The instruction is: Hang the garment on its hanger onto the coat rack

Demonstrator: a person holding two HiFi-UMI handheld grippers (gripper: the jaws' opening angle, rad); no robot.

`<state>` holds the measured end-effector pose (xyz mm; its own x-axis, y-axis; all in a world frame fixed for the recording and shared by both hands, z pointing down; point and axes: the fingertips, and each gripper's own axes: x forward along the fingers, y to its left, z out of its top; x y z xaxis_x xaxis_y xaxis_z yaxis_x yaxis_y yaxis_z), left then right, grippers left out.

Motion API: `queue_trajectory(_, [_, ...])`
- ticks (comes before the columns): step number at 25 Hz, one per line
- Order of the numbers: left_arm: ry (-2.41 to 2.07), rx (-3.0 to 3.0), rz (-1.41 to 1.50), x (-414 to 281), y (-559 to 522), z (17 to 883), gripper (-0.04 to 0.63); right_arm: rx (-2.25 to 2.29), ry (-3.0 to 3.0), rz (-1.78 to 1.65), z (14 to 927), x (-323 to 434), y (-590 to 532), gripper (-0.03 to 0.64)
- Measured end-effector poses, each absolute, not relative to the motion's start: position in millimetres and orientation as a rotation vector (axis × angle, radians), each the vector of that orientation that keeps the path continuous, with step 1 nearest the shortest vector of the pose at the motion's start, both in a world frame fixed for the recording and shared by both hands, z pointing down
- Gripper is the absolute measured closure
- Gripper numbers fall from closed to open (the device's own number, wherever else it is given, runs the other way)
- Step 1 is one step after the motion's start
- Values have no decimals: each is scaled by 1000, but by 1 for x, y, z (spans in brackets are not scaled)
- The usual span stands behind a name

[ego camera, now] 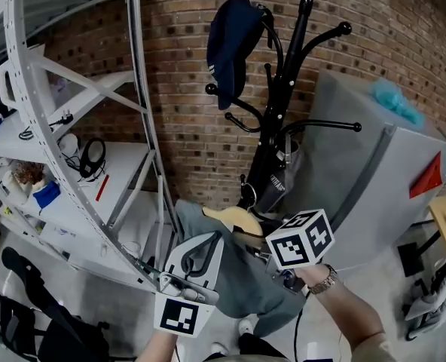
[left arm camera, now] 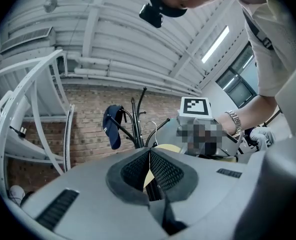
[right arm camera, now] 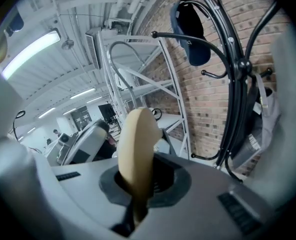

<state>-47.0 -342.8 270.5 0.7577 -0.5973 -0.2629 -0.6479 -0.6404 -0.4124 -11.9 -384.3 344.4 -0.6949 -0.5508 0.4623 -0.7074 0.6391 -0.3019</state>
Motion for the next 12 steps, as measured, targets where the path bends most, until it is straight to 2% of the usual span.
queue_trajectory(12, [916, -2361, 205, -36, -374, 216, 594, 930, -2588, 639, 258, -4, -448, 598])
